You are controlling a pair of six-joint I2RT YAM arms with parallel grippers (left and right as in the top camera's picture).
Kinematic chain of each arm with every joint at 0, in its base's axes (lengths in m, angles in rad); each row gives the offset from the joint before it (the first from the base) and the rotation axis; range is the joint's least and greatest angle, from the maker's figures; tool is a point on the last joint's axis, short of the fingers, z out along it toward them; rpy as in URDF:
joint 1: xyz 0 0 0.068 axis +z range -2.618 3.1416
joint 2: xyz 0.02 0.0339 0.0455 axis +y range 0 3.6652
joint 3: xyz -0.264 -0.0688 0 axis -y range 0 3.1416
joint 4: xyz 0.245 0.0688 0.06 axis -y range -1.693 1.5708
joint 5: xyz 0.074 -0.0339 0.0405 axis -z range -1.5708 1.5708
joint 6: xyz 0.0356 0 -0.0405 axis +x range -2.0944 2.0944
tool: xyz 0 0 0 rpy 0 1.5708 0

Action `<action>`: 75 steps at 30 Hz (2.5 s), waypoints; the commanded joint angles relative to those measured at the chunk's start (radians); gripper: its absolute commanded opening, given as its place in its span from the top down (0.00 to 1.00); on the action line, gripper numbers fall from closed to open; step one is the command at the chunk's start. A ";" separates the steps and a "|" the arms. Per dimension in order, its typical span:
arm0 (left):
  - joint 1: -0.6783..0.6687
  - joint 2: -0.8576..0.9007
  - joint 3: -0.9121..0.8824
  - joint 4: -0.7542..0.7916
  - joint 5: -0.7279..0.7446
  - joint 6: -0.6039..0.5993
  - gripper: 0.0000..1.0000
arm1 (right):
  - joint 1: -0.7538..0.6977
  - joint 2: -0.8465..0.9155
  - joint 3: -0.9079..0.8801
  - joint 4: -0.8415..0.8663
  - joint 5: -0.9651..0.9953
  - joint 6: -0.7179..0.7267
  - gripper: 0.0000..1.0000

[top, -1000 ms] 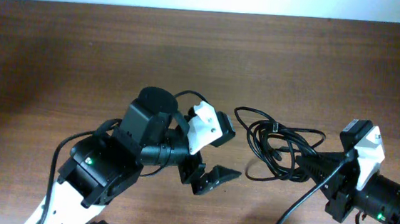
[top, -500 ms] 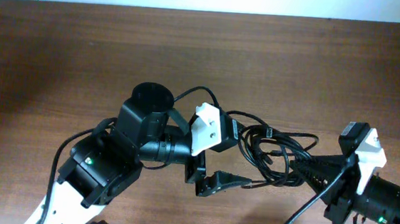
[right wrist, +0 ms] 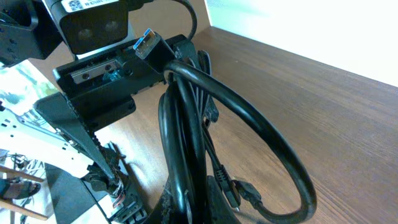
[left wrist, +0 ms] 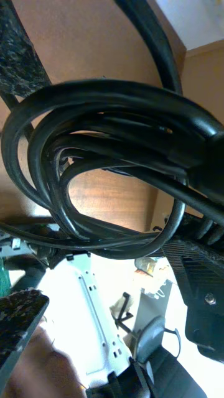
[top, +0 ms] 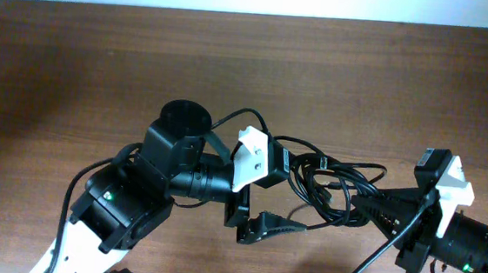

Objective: Untangle cables

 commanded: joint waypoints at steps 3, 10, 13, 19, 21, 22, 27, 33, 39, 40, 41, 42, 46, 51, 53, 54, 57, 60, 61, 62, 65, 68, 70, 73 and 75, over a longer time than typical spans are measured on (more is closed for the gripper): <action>0.003 0.000 0.006 -0.029 0.116 -0.055 0.01 | -0.005 -0.005 0.013 0.041 -0.153 -0.003 0.96; 0.003 0.000 0.006 -0.027 0.126 -0.055 0.01 | -0.005 -0.005 0.013 0.059 -0.180 -0.003 0.96; 0.003 0.000 0.006 -0.005 0.126 -0.055 0.01 | -0.005 -0.005 0.013 0.068 -0.185 -0.003 0.96; 0.003 0.003 0.006 0.139 0.126 -0.056 0.01 | -0.005 -0.005 0.013 0.070 -0.248 -0.003 0.96; 0.003 0.005 0.006 0.175 0.126 -0.060 0.01 | -0.005 -0.005 0.013 0.069 -0.248 -0.003 0.96; 0.003 0.005 0.006 0.189 0.126 -0.060 0.01 | -0.005 -0.005 0.013 0.069 -0.248 -0.003 0.96; 0.003 0.005 0.006 0.209 0.126 -0.059 0.82 | -0.005 -0.005 0.013 0.069 -0.247 -0.003 0.96; 0.003 0.005 0.006 0.211 0.126 -0.059 1.00 | -0.005 -0.005 0.013 0.069 -0.221 -0.003 0.96; 0.003 0.005 0.006 0.210 0.113 -0.059 1.00 | -0.005 -0.005 0.013 0.047 -0.016 0.000 0.69; 0.003 0.005 0.006 0.207 0.100 -0.059 1.00 | -0.005 -0.005 0.013 0.045 0.007 0.003 0.61; 0.003 0.005 0.006 0.203 0.076 -0.059 1.00 | -0.005 -0.005 0.013 0.040 0.040 0.003 0.48; 0.003 0.005 0.006 0.197 0.056 -0.059 1.00 | -0.005 -0.005 0.013 0.039 0.056 0.002 0.39; 0.003 0.005 0.006 0.151 -0.061 -0.059 1.00 | -0.005 -0.006 0.014 0.040 0.049 0.001 0.07; 0.003 0.010 0.006 0.098 -0.200 -0.060 1.00 | -0.005 -0.006 0.014 0.045 0.050 0.001 0.07; 0.003 0.010 0.006 0.091 -0.246 -0.060 1.00 | -0.005 -0.006 0.014 0.048 0.048 0.015 0.06; 0.003 0.010 0.006 0.092 -0.254 -0.060 1.00 | -0.005 -0.006 0.014 0.051 0.045 0.030 0.06; 0.003 0.010 0.006 0.099 -0.256 -0.060 1.00 | -0.005 -0.005 0.013 0.087 0.019 0.208 0.06; -0.012 0.014 0.006 0.124 -0.254 -0.060 1.00 | -0.005 -0.002 0.013 0.135 -0.085 0.309 0.07; -0.022 0.015 0.006 0.138 -0.253 -0.059 1.00 | -0.005 0.002 0.013 0.171 -0.148 0.352 0.07; -0.036 0.014 0.006 0.156 -0.253 -0.059 1.00 | -0.005 0.005 0.013 0.204 -0.183 0.404 0.07; -0.067 0.019 0.006 0.190 -0.253 -0.059 1.00 | -0.005 0.021 0.013 0.266 -0.199 0.576 0.07; -0.087 0.035 0.006 0.214 -0.253 -0.059 1.00 | -0.005 0.042 0.013 0.295 -0.198 0.642 0.07; -0.087 0.035 0.006 0.219 -0.253 -0.059 1.00 | -0.005 0.054 0.013 0.297 -0.199 0.649 0.08; -0.087 0.036 0.006 0.241 -0.253 -0.075 1.00 | -0.005 0.070 0.013 0.294 -0.200 0.652 0.10; -0.087 0.035 0.006 0.261 -0.253 -0.075 1.00 | -0.005 0.079 0.013 0.294 -0.200 0.652 0.11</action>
